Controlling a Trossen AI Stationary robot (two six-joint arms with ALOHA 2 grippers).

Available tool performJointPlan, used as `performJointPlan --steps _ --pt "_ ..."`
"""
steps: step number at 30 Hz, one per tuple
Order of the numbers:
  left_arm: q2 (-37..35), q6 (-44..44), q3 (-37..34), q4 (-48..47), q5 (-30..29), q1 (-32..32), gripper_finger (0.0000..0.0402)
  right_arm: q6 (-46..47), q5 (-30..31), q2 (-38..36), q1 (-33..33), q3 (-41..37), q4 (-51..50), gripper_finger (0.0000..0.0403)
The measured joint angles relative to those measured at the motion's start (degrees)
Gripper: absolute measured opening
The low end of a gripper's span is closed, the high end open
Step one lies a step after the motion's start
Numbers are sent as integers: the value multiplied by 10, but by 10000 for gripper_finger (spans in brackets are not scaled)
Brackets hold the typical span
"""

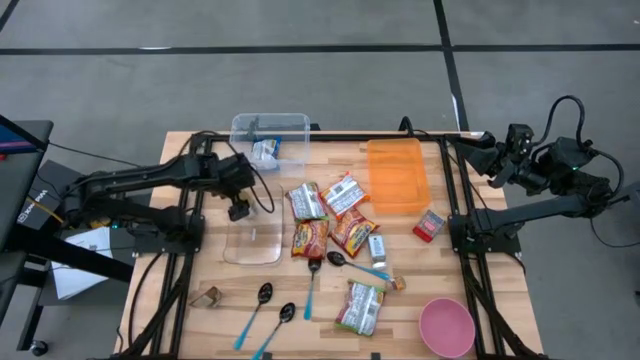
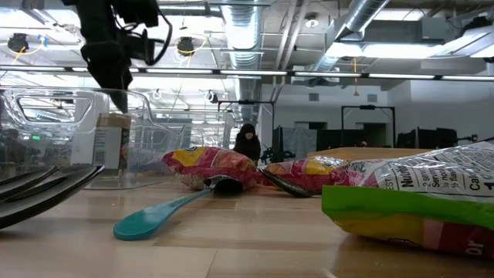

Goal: Pick & Place Food Item
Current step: Put the golden seasoning bottle into the transparent bin, then put the orange seasoning pack into the transparent bin

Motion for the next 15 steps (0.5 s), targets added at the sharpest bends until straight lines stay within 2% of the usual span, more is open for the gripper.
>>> performJointPlan --steps 7,15 --pt "-78 -22 0 10 8 0 342 0 2 0 0 0 -5 180" --pt "-139 -35 38 95 130 -37 342 0 3 0 0 0 -5 180"
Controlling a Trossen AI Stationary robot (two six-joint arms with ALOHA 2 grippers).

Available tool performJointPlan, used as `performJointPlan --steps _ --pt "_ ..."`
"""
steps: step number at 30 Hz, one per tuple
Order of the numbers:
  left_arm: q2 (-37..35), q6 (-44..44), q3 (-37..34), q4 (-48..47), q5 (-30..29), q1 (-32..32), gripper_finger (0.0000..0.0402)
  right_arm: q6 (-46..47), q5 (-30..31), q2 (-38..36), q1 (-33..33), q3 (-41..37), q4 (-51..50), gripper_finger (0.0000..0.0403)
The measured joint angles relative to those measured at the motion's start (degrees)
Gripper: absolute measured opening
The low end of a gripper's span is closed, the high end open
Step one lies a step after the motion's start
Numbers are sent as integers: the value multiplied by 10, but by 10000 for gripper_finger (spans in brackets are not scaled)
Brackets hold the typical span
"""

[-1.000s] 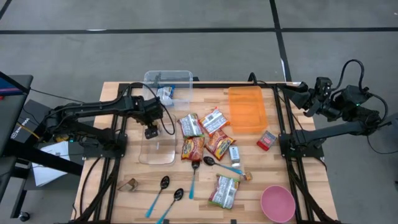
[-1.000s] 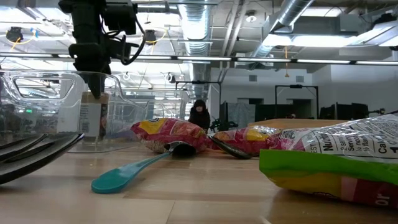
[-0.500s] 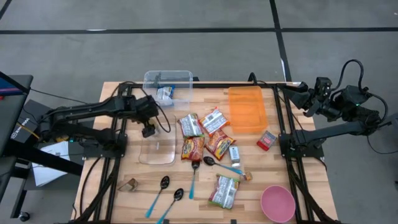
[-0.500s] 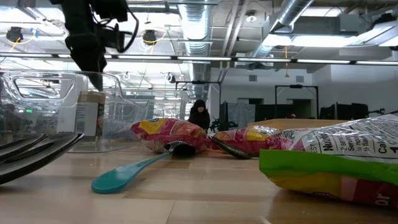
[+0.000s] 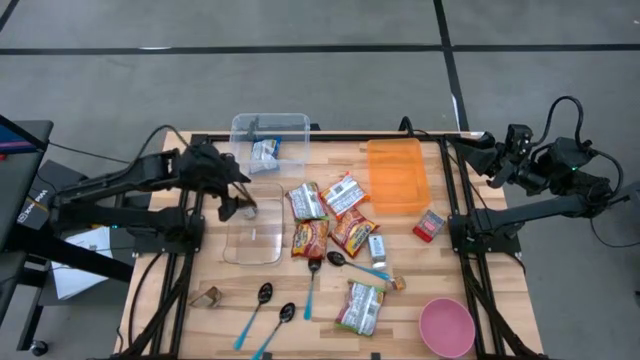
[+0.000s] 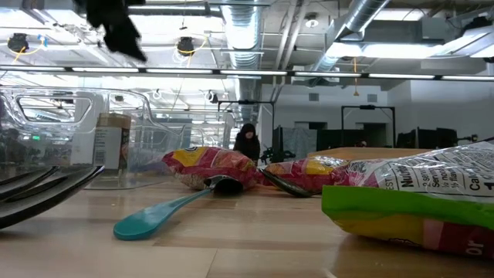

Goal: Pick & Place Food Item
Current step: Put the orange seasoning pack into the transparent bin

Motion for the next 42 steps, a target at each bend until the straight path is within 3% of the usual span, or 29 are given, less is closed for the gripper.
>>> performJointPlan --steps 5,9,33,42 --pt "14 -50 43 17 -1 -52 342 -1 0 0 0 0 -9 180" --pt "28 -51 66 43 -43 -80 342 -1 0 0 0 0 -14 180" --pt "31 -56 69 57 -56 -81 342 0 2 0 0 0 -17 180" --pt "56 -158 69 71 41 -114 342 0 2 0 0 0 -19 180"
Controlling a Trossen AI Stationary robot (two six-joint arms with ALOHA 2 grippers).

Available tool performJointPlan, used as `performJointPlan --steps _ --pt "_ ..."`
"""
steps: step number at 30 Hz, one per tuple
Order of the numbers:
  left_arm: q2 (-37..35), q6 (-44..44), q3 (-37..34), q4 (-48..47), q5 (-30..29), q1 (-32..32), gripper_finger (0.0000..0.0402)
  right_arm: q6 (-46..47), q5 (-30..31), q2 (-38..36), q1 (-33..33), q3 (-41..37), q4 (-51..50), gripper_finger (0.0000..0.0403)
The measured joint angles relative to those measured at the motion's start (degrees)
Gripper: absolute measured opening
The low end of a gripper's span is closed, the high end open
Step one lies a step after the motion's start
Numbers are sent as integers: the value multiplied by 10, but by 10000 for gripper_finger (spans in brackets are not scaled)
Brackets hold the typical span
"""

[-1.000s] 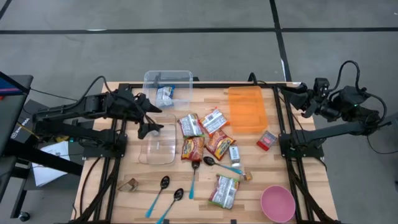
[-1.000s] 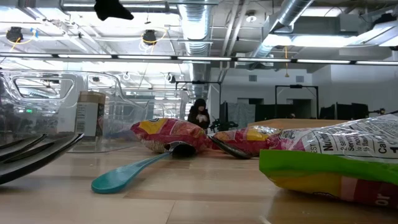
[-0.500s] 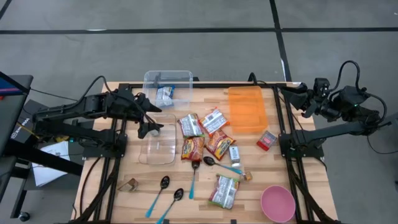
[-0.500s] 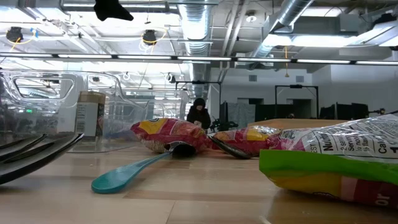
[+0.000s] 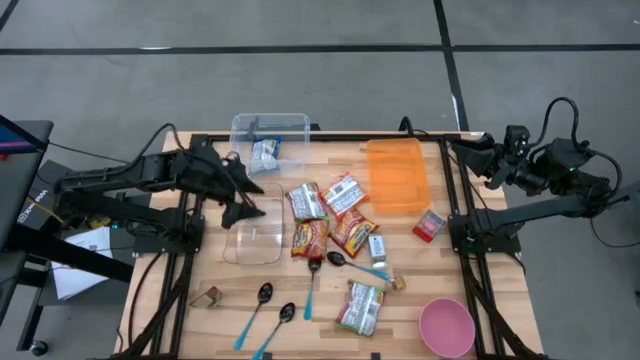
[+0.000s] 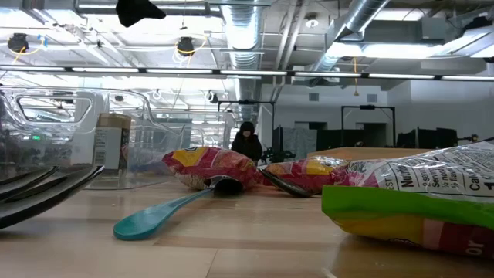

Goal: Pick & Place Food Item
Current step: Put the orange seasoning pack into the transparent bin

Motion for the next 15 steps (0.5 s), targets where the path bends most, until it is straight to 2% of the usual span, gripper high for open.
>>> performJointPlan --steps 3,7,13,15 --pt "23 -34 0 -3 54 -46 342 0 0 0 0 0 0 180" --pt "39 -135 0 -7 161 -112 342 0 0 0 0 0 0 180" --pt "26 -353 0 -30 262 -238 342 -2 0 0 0 0 -6 180" --pt "15 -419 0 -32 273 -284 342 -1 0 0 0 0 -10 180"
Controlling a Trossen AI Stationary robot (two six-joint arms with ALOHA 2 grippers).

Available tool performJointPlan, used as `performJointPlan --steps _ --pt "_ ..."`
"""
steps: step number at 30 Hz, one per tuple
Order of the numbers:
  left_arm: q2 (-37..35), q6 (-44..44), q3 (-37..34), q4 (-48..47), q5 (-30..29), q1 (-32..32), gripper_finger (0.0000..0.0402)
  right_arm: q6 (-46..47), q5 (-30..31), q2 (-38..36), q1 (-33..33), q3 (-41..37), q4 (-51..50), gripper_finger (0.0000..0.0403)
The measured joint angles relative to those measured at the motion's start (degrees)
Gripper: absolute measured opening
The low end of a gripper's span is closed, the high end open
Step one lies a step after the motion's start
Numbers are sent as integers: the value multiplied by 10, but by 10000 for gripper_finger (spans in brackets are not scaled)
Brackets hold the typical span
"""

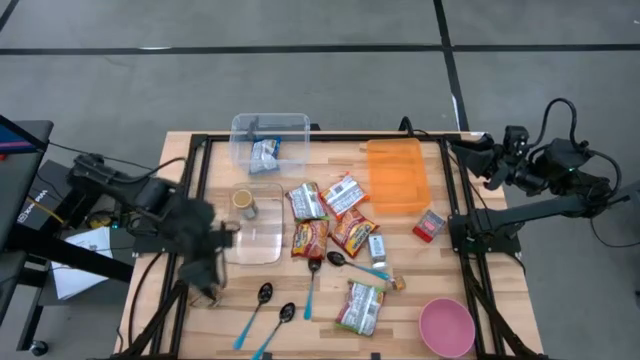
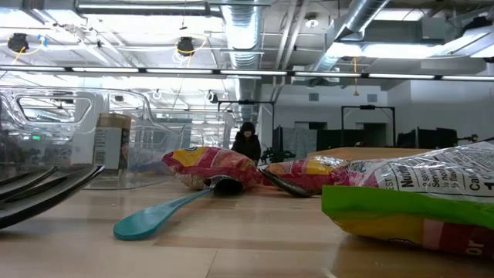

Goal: Pick & Place Food Item
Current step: Put the orange seasoning pack into the transparent bin

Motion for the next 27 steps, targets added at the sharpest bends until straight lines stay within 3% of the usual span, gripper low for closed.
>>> performJointPlan --steps 6,12,19,27 --pt "-25 -157 0 -24 -10 -138 342 0 0 0 0 0 -11 180" --pt "-28 -205 0 -28 -124 -241 338 -13 0 0 0 0 -12 180" --pt "-27 -238 0 -65 -232 -274 308 -14 11 0 0 0 -12 180" --pt "-20 -238 0 -149 -283 -279 290 -14 11 0 0 0 -12 180"
